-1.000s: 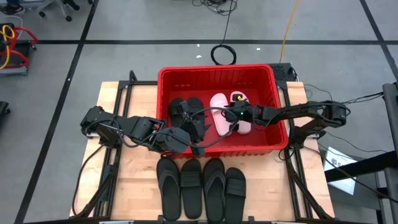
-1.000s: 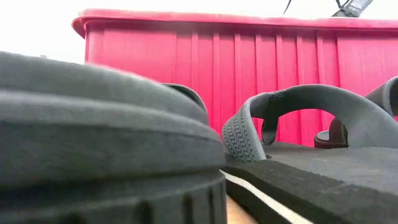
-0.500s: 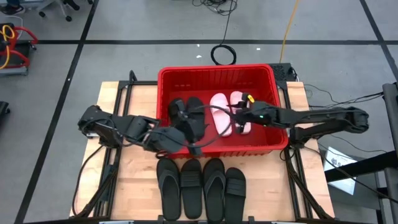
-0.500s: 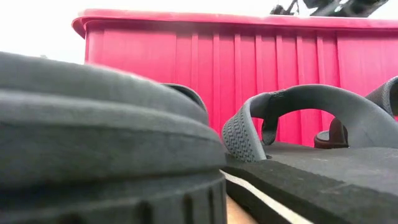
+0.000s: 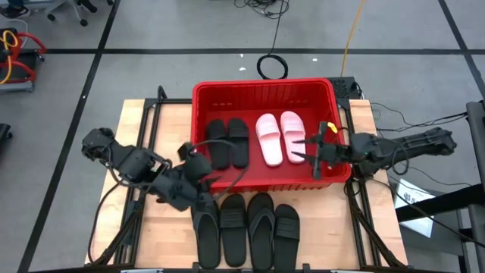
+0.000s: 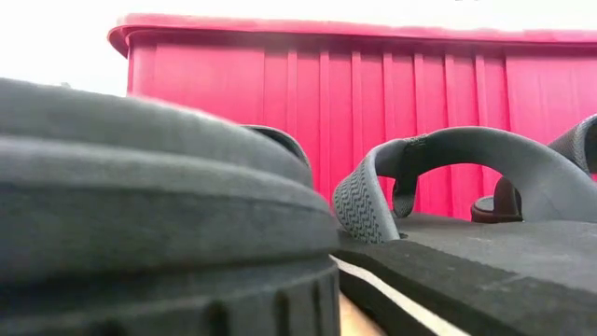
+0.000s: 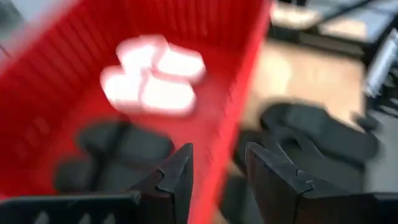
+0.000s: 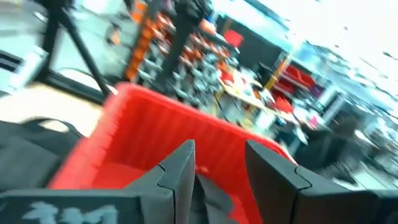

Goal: Pick and place slides into bin
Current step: Put the black slipper into the red bin

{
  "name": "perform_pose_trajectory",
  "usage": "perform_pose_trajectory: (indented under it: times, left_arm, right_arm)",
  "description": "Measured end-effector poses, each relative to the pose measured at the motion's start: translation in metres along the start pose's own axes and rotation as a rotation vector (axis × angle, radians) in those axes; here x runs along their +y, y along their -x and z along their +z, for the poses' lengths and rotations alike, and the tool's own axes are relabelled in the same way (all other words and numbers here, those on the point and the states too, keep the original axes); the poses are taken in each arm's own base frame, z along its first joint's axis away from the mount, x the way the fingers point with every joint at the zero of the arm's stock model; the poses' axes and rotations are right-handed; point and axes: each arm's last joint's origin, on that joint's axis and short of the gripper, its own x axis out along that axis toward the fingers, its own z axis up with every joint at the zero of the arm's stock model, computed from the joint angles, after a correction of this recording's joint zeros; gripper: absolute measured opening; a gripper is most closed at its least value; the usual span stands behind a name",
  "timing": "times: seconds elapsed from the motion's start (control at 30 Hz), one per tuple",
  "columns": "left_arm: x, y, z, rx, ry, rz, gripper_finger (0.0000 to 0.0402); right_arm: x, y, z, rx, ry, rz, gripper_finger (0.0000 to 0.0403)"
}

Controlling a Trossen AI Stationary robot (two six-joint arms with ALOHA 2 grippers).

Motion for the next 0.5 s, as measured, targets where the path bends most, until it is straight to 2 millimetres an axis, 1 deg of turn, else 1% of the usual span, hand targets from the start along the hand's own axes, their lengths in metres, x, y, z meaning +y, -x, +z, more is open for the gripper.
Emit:
perform_pose_trajectory:
  times: [0.1, 0.2, 0.33, 0.5]
  left_arm:
    - [-0.007, 0.001, -0.014, 0.130, 0.112, -0.033, 0.0147]
    - [-0.017, 0.003, -0.027, 0.216, 0.186, -0.034, 0.0147]
    - [-0.035, 0.006, -0.044, 0.267, 0.245, -0.039, 0.0147]
    - [-0.059, -0.001, -0.081, 0.321, 0.322, -0.024, 0.0147]
  right_arm:
    - [0.007, 0.008, 0.007, -0.054, -0.009, 0.054, 0.0130]
    - [0.014, 0.014, 0.013, -0.091, -0.013, 0.108, 0.0130]
    - [0.022, 0.019, 0.017, -0.121, -0.014, 0.170, 0.0130]
    - [0.030, 0.023, 0.020, -0.141, -0.014, 0.228, 0.0130]
